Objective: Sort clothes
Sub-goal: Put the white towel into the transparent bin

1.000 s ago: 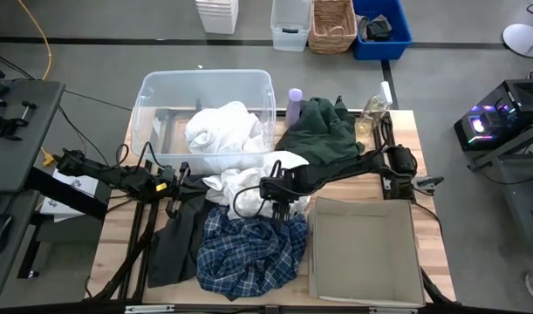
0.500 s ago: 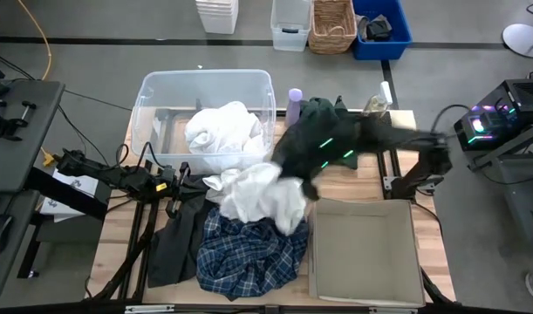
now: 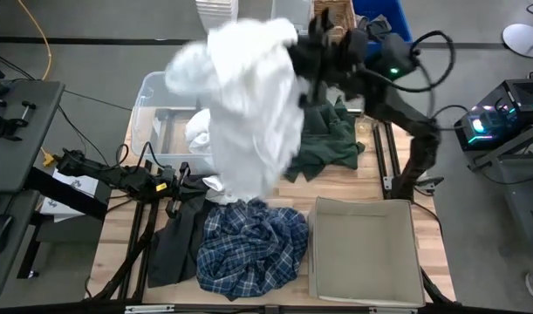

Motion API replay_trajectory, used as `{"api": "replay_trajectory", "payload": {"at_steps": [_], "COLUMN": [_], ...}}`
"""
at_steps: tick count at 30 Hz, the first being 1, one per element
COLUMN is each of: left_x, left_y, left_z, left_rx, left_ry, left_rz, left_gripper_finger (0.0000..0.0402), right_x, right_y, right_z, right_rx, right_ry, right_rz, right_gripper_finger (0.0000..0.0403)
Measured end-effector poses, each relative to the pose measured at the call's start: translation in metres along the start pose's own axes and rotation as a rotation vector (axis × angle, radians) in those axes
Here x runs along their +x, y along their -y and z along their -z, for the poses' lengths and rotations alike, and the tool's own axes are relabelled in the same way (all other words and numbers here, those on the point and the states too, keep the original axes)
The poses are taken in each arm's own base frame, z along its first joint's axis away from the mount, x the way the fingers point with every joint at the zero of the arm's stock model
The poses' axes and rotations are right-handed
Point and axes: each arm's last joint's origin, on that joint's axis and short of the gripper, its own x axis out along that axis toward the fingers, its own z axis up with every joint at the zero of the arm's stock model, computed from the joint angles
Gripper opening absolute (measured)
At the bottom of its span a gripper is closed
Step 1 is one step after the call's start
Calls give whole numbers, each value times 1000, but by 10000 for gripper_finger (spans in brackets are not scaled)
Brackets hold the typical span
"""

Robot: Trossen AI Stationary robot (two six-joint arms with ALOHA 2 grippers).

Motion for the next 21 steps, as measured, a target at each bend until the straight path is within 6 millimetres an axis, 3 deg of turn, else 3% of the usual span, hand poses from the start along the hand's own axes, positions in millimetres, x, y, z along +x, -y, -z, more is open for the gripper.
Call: {"api": "replay_trajectory", "payload": {"at_steps": [4,10,14,17,19,21], "left_x": [0,0,0,0,0,0], "left_y": [0,0,0,0,0,0], "left_z": [0,0,0,0,0,0], "left_rx": [0,0,0,0,0,0], "left_ry": [-1,0,0,0,0,0], "left_rz": [0,0,0,0,0,0], "left_gripper_finger": [1,1,1,1,1,1], "right_x": [13,25,24,17,10,7], "right_y": [23,54,63,59,54,48], "right_z": [38,126,204,263,288,299], "right_rx": [53,246,447,613,709,759], "right_ry": [127,104,-146,-400,-526,-619], "right_rz": [82,147,145,72,38,34], "right_gripper_finger": [5,5,5,5,5,9]}}
